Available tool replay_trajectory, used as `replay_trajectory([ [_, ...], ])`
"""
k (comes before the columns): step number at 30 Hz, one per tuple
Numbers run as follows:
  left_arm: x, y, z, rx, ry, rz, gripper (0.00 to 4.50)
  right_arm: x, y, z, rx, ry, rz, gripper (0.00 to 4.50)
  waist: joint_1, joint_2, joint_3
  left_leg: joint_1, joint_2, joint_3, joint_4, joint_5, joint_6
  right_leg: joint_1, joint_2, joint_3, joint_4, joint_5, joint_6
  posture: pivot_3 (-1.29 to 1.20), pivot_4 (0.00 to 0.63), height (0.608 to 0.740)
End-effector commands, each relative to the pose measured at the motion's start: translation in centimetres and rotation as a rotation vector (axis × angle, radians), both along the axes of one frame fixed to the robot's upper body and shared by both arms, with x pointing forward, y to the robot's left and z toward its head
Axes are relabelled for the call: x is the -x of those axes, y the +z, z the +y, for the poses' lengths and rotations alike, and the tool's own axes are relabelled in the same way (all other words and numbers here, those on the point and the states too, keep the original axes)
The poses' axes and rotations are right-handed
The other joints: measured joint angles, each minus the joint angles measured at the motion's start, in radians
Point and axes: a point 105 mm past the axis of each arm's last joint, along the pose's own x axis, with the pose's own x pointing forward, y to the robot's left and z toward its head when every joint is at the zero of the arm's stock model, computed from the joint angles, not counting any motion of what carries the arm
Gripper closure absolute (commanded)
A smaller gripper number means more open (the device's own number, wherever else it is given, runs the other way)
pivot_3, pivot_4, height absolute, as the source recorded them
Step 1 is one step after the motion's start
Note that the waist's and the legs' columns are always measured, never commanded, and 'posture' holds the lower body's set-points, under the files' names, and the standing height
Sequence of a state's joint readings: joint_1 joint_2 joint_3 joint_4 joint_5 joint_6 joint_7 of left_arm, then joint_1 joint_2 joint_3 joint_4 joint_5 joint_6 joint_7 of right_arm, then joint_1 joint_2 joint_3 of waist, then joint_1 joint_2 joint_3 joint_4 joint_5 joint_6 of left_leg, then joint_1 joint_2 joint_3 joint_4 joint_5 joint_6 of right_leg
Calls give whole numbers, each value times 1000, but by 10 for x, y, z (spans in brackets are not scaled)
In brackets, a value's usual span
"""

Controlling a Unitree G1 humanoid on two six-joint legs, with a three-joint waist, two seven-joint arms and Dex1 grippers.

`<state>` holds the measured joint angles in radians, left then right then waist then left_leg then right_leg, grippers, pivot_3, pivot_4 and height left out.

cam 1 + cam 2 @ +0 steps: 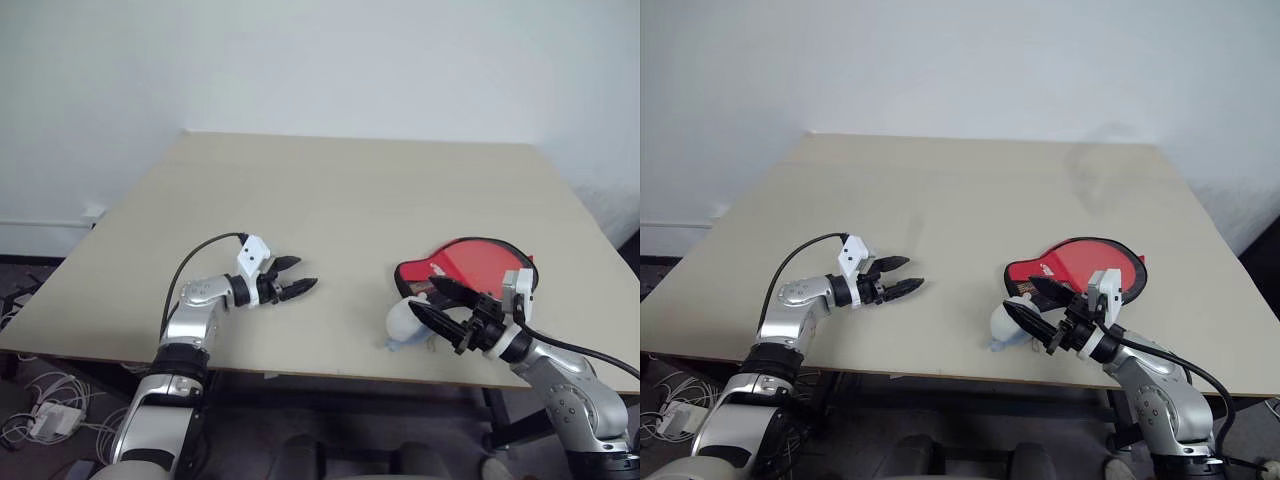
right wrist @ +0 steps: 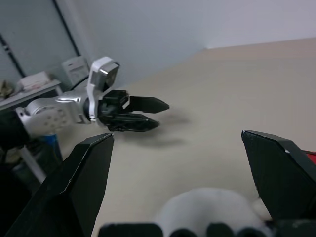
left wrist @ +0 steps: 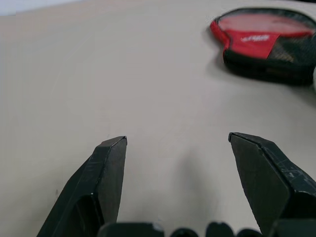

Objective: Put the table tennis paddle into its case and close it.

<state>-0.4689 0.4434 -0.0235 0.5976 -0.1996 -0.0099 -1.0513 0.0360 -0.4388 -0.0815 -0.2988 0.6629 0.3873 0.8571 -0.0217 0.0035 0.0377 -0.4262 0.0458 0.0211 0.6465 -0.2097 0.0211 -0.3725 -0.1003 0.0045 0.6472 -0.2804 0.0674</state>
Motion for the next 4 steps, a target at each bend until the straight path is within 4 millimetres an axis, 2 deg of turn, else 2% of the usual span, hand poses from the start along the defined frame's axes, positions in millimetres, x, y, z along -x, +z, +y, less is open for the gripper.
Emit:
replay_trajectory([
  [1, 14, 4, 7, -34, -80, 0, 985, -2, 14, 4, 29, 38, -76, 36, 0, 0, 0, 0, 0, 0, 0, 0, 0, 0, 0, 0, 0, 0, 0, 0, 0, 740],
  [4, 28, -5, 11, -53, -121, 55, 985, -5, 12, 5, 68, 44, -92, 36, 0, 0, 0, 0, 0, 0, 0, 0, 0, 0, 0, 0, 0, 0, 0, 0, 0, 740],
])
